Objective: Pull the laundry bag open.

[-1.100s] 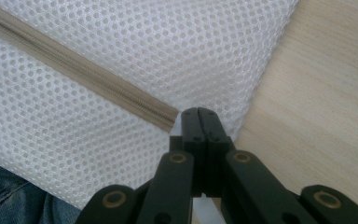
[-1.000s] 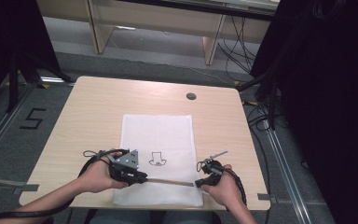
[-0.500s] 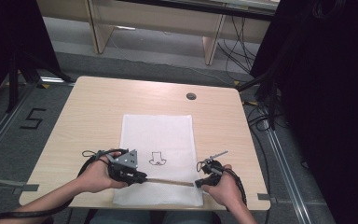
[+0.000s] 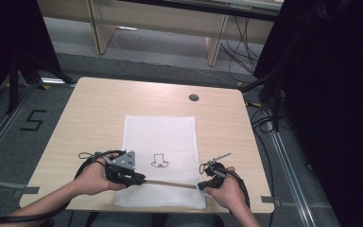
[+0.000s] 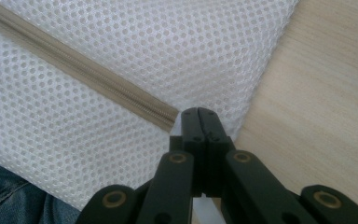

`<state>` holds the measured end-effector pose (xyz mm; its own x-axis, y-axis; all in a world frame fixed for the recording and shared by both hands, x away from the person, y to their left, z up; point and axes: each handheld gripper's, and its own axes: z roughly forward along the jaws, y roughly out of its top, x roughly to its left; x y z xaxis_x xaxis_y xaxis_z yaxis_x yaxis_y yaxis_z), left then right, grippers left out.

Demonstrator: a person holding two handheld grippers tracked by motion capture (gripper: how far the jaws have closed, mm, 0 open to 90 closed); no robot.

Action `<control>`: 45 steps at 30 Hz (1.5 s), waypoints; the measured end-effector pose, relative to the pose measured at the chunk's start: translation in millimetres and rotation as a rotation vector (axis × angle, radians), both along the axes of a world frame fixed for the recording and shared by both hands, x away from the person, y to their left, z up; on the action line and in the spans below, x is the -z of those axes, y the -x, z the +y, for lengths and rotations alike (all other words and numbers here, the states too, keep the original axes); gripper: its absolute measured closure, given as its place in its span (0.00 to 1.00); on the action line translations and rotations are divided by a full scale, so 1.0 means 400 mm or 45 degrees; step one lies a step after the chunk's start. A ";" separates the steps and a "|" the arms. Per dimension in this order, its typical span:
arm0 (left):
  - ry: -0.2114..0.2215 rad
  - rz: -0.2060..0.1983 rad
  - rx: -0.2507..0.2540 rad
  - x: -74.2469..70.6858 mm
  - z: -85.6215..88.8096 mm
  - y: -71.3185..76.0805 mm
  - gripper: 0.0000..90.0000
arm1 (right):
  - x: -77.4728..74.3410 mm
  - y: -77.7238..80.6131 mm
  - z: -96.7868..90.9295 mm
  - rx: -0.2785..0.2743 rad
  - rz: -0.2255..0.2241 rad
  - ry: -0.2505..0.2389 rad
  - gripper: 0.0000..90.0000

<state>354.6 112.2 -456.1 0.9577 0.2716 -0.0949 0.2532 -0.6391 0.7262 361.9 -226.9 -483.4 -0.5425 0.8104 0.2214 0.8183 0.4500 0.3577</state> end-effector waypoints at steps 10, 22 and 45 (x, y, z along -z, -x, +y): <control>-0.003 0.004 -0.006 -0.001 0.013 0.000 0.91 | 0.000 0.000 -0.001 -0.003 -0.002 -0.005 1.00; 0.000 0.008 -0.025 0.006 0.034 0.002 0.91 | 0.000 0.000 0.000 -0.001 0.003 -0.005 1.00; 0.019 0.020 -0.048 0.014 0.072 0.005 0.91 | 0.000 0.000 0.000 0.000 0.002 -0.007 1.00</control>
